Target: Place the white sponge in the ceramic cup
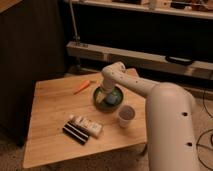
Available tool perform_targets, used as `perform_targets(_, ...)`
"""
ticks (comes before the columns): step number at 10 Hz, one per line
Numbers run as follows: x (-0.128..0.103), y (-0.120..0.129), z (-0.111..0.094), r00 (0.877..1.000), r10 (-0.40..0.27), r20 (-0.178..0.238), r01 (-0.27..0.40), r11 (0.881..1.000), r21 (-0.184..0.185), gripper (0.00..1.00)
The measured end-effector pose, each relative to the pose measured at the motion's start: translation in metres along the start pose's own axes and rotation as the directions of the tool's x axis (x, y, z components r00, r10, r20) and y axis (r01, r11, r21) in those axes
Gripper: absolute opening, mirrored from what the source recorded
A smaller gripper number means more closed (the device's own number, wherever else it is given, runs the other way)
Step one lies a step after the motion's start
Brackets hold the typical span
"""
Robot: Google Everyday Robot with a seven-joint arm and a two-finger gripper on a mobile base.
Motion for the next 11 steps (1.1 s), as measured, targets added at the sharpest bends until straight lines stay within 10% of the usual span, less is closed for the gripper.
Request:
perform_targets(7, 0.0037, -0.0009, 0.0043, 1.0, 0.01, 0.003, -0.01, 0.998, -0.056, 0.03)
perform_targets(11, 0.0037, -0.0004, 0.0034, 1.0, 0.009, 0.002, -0.009, 0.998, -0.057, 0.0)
